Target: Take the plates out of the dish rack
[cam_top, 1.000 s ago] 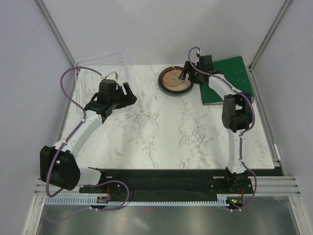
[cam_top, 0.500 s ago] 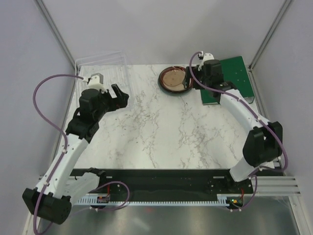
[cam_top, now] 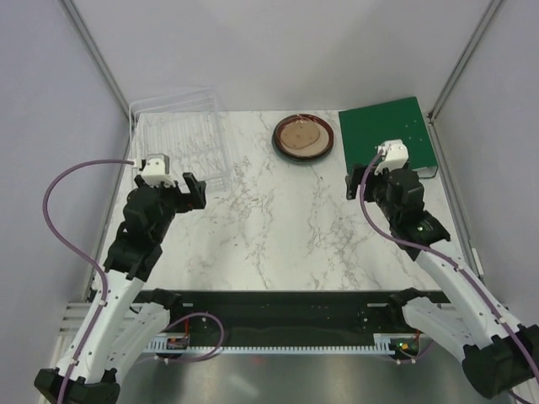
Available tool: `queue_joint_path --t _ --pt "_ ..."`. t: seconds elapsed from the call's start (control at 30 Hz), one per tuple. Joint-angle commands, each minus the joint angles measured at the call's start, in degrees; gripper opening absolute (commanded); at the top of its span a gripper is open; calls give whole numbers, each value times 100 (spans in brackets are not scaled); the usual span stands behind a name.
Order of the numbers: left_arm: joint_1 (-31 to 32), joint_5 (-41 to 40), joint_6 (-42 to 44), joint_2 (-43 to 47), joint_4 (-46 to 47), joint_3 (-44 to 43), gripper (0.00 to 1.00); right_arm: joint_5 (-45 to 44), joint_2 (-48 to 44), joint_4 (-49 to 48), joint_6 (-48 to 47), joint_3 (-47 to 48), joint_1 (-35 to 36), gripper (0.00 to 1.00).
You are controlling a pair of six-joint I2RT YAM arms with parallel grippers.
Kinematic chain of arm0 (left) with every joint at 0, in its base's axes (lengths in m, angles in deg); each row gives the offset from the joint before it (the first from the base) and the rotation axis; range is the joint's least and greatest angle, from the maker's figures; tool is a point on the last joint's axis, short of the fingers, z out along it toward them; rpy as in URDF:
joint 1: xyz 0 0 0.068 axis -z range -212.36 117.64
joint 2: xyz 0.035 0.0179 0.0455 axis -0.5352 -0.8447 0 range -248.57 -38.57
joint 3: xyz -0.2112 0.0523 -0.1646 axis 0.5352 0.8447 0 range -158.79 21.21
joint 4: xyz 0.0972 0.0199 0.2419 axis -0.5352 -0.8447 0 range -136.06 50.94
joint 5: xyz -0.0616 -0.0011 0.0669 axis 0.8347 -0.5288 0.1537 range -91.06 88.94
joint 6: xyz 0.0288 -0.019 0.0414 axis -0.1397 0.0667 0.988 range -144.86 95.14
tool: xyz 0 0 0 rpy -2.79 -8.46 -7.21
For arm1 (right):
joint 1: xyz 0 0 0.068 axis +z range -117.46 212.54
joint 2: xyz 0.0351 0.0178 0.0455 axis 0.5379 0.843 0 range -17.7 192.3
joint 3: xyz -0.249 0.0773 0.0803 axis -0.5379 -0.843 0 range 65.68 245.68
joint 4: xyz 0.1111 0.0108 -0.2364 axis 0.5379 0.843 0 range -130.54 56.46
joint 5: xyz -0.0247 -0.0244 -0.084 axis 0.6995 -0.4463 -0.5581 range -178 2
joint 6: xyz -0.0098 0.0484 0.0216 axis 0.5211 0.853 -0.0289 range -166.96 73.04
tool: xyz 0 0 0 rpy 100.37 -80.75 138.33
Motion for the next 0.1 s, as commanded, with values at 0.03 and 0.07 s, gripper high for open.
queue_joint_path --t 0.03,0.07 --pt "5 -302 513 128 427 17 100 -511 2 -350 -16 -94 56 98" --pt "5 -337 530 128 427 26 100 -668 29 -350 11 -120 56 98"
